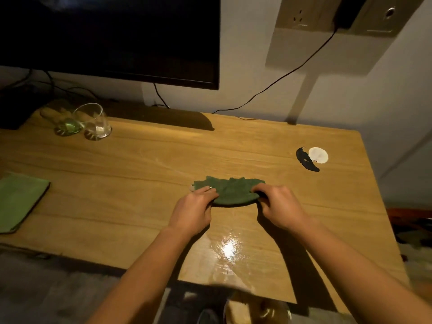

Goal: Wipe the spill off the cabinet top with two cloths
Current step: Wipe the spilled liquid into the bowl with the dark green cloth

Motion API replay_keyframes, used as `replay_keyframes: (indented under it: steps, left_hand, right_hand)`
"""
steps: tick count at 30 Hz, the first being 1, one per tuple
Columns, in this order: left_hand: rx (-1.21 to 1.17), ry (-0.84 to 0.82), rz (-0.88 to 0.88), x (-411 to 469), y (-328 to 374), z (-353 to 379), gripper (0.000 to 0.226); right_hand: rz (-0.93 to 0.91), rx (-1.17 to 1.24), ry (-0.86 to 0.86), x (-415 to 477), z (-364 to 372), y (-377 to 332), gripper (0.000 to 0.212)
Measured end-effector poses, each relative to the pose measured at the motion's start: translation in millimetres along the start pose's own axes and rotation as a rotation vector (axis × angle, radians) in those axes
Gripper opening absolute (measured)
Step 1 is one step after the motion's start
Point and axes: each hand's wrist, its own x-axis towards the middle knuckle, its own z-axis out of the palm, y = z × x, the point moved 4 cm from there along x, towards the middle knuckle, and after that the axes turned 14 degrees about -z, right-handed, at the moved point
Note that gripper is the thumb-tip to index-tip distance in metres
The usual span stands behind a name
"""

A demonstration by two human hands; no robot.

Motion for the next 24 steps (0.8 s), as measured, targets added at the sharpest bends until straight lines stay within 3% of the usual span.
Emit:
replay_keyframes:
  steps: [8, 14, 20, 24]
  left_hand:
    - [-0.050, 0.028, -0.052, -46, 6, 14, 0.043]
    - [-0.099, 0.009, -0.060, -124, 22, 32, 0.045]
    - [0.026, -0.139, -0.075, -190, 47, 50, 0.052]
    - [0.091, -0.288, -0.163, -214, 57, 53, 0.045]
  right_hand:
    - [-0.095, -0.018, -0.021, -34, 5, -12, 0.038]
    - [-0.156, -0.008, -0.067, -113, 16, -19, 0.036]
    - [-0.164, 0.034, -0.167, -195, 23, -23, 0.043]
    - [-0.183, 0.067, -0.272, -222, 19, -30, 0.045]
